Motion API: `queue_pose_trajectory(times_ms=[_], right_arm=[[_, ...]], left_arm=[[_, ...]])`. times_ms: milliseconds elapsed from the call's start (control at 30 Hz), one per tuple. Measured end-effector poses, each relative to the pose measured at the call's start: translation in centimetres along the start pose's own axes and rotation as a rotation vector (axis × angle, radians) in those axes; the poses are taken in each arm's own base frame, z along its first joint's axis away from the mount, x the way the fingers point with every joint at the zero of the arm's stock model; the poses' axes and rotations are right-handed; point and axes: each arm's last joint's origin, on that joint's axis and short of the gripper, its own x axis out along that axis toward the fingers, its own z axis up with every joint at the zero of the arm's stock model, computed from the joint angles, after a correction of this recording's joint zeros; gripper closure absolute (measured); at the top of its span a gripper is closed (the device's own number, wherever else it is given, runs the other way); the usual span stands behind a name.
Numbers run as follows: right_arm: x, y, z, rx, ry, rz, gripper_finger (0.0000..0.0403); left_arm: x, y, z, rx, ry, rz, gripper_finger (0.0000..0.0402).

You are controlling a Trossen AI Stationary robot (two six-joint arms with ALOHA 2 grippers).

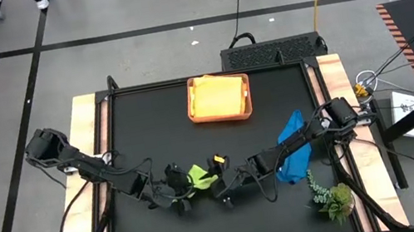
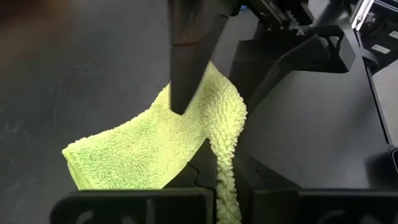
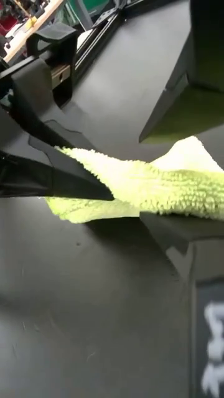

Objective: Fold microfiber towels
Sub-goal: Put the green towel in the orange bin

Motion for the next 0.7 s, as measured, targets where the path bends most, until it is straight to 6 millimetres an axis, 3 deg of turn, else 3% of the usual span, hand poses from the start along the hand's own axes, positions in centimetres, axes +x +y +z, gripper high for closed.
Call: queue_pose_trajectory(times_ms=[167,333,467,700], right_arm=[[0.0,0.0,0.0,-0.044,-0.001,0.001,0.0306],[0.0,0.0,0.0,-0.081,-0.001,0.001,0.0391],[0.1,-0.4,-0.1,-0.067,0.004,-0.007,0.0394],[-1.0,-2.4,0.5,0.001,0.001,-0.039,0.0400]], left_arm=[[0.0,0.0,0.0,0.005,0.001,-0.006,0.0394],[0.0,-0.2,0.2,0.030,-0.014,-0.015,0.0347],[-0.3,0.1,0.0,0.098,0.020,0.001,0.0298],[-2.4,0.8,0.6,0.197,0.045,0.039,0.0224]])
